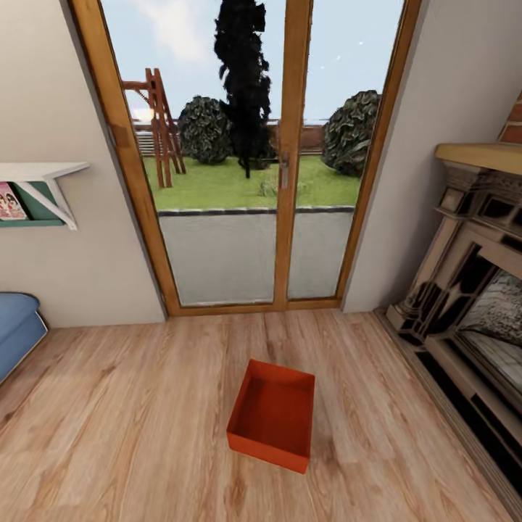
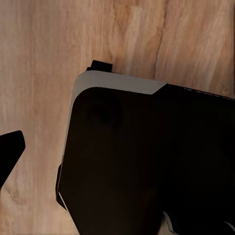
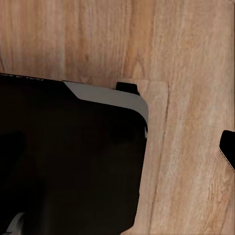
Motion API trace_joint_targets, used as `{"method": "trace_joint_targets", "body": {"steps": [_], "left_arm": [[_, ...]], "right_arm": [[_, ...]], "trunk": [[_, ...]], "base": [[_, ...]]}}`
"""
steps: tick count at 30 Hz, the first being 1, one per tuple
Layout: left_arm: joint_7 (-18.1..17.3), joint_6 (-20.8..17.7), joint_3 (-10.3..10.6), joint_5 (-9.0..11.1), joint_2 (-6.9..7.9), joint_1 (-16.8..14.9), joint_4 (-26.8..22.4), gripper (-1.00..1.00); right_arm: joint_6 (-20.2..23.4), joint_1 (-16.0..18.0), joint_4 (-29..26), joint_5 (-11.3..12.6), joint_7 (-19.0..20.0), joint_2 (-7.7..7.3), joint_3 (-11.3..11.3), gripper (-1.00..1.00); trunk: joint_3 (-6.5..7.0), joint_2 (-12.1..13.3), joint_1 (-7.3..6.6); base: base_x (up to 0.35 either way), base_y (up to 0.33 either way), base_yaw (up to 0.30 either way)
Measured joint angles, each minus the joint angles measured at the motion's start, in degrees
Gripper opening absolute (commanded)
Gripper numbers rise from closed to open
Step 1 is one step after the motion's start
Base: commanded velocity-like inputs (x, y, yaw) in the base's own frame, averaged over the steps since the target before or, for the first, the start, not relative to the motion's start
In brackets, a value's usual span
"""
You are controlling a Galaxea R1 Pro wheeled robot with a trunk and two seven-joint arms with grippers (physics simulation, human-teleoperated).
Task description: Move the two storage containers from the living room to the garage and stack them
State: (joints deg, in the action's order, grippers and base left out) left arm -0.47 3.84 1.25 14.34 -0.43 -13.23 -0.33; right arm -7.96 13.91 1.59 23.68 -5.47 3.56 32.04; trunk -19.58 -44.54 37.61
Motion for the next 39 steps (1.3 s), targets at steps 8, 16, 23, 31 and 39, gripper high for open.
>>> {"method": "trace_joint_targets", "body": {"steps": [8, 16, 23, 31, 39], "left_arm": [[-0.01, 0.0, 0.0, 0.0, 0.0, 0.0, 0.0, 1.0], [0.01, 0.07, 0.0, 0.0, 0.07, -0.01, 0.02, 1.0], [0.04, 0.09, 0.0, 0.0, 0.07, -0.02, 0.02, 1.0], [0.03, 0.05, 0.0, 0.01, 0.02, 0.0, 0.01, 1.0], [-0.01, 0.01, 0.0, 0.01, 0.02, 0.0, 0.0, 1.0]], "right_arm": [[0.0, 0.0, 0.0, 0.0, 0.0, 0.0, 0.0, 1.0], [-0.02, -0.01, 0.0, 0.01, 0.0, 0.0, 0.0, 1.0], [-0.02, -0.01, 0.0, 0.01, 0.0, 0.0, 0.0, 1.0], [0.0, 0.0, 0.0, 0.0, 0.01, 0.0, 0.0, 1.0], [0.0, 0.0, 0.0, 0.0, 0.02, 0.0, 0.0, 1.0]], "trunk": [[0.0, 0.0, 0.0], [0.0, 0.01, 0.02], [0.0, 0.01, 0.03], [0.0, 0.0, 0.02], [0.0, 0.0, 0.01]], "base": [[0.322, 0.0, 0.0], [0.222, 0.0, -0.106], [0.02, 0.0, -0.233], [0.059, 0.039, -0.128], [0.233, 0.187, -0.005]]}}
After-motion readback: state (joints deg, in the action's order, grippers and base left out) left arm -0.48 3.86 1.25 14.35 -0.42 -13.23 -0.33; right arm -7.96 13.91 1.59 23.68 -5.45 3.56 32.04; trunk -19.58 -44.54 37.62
